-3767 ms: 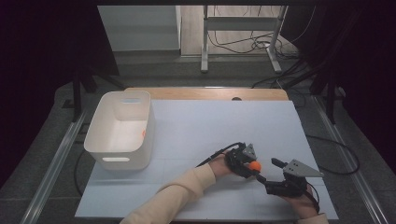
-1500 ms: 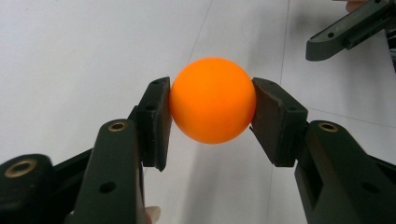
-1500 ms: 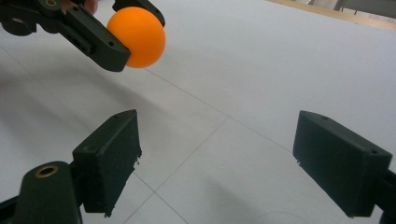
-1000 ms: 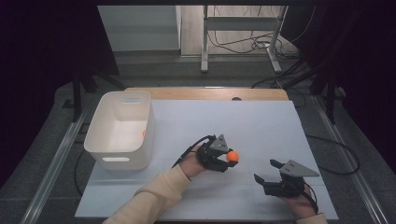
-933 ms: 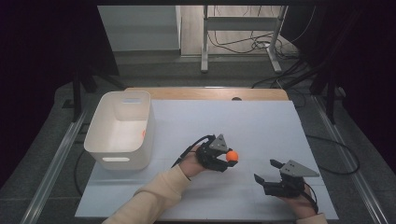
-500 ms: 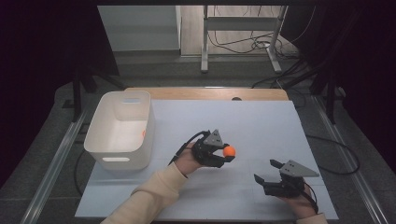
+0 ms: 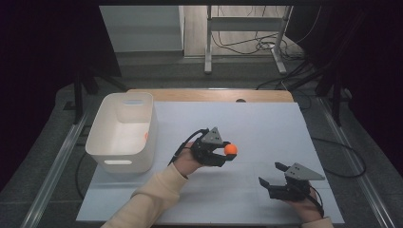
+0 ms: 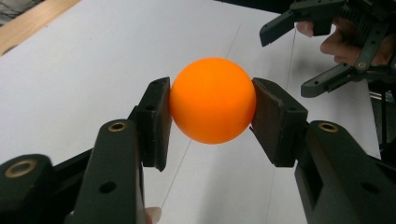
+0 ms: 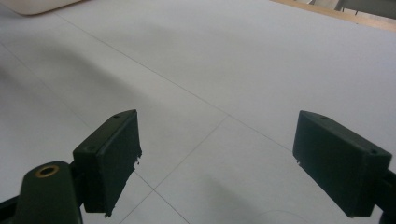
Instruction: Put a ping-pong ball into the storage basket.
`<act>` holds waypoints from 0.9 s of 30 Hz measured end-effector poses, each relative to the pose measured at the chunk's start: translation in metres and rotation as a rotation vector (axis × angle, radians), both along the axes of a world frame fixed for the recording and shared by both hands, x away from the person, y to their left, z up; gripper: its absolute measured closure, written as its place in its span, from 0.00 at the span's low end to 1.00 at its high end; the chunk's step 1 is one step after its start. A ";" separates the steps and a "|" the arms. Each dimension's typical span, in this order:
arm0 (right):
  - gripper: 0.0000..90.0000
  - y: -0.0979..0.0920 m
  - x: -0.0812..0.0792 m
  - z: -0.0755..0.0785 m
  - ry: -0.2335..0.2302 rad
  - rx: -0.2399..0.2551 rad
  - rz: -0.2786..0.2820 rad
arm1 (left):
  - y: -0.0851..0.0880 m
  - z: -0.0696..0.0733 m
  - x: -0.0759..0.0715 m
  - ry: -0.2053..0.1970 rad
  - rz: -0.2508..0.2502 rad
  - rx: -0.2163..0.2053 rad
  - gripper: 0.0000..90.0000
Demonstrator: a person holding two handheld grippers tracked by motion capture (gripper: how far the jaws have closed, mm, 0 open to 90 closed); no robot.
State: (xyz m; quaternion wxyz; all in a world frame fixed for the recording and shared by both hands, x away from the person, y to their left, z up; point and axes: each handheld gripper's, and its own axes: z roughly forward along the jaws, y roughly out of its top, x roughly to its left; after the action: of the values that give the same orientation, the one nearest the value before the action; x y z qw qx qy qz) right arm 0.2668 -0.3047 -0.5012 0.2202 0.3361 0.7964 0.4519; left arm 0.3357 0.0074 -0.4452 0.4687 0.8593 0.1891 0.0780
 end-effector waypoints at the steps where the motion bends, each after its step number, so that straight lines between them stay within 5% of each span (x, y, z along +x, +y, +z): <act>1: 0.17 0.000 0.000 0.000 0.001 0.000 0.000 | 0.001 0.001 0.000 -0.002 0.000 0.000 0.56; 27: 0.17 0.000 0.000 0.000 -0.005 -0.004 0.002 | 0.023 0.022 0.000 -0.039 0.045 -0.054 0.56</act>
State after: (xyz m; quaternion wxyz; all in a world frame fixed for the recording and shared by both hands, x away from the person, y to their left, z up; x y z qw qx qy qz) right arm 0.2665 -0.3050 -0.5008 0.2224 0.3337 0.7970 0.4516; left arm 0.3353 0.0307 -0.4237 0.4936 0.8401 0.2013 0.1003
